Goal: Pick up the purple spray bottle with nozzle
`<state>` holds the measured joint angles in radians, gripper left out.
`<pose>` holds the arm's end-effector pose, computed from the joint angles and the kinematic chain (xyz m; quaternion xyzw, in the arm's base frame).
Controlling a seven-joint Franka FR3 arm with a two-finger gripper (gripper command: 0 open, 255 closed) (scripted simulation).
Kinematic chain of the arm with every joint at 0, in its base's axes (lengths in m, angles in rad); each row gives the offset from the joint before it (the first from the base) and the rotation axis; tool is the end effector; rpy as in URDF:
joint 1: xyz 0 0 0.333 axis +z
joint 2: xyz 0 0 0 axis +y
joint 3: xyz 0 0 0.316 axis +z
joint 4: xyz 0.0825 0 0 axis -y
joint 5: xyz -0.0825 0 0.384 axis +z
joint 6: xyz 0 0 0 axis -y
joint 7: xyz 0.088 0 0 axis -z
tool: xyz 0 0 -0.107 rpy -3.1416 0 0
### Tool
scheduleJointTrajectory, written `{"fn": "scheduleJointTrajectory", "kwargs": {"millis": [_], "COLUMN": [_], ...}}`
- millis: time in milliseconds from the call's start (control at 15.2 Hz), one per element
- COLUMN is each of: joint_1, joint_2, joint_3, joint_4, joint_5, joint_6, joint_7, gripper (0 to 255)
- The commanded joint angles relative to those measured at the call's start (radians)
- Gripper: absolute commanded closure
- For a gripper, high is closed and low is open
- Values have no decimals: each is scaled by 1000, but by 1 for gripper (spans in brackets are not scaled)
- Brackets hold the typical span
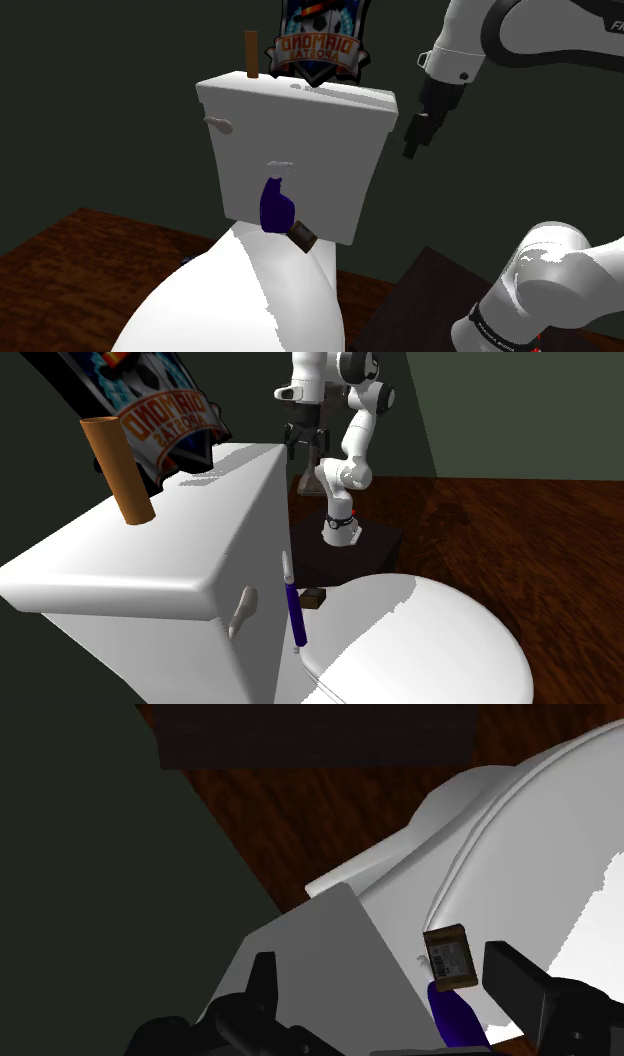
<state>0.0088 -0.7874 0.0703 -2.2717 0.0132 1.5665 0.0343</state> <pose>0.3051 0.0341 0.6296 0.9989 0.0134 0.0413 0.0164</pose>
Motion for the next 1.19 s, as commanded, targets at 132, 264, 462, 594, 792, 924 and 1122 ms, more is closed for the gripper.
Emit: {"fn": "scheduleJointTrajectory", "kwargs": {"millis": [132, 264, 462, 594, 792, 924, 1122], "joint_1": [-14, -31, -65, -97, -165, -228, -353], "joint_2": [-24, -34, -24, -1, 52, 97, 174], "joint_3": [66, 136, 250, 332, 462, 556, 711], "joint_4": [-52, -93, -130, -138, -126, -101, -40], "joint_5": [26, 48, 71, 77, 65, 42, -18], "joint_6": [77, 155, 271, 346, 448, 506, 572], "joint_7": [118, 237, 418, 542, 734, 867, 1076], "gripper": [0, 0, 0, 0, 0, 0, 0]}}
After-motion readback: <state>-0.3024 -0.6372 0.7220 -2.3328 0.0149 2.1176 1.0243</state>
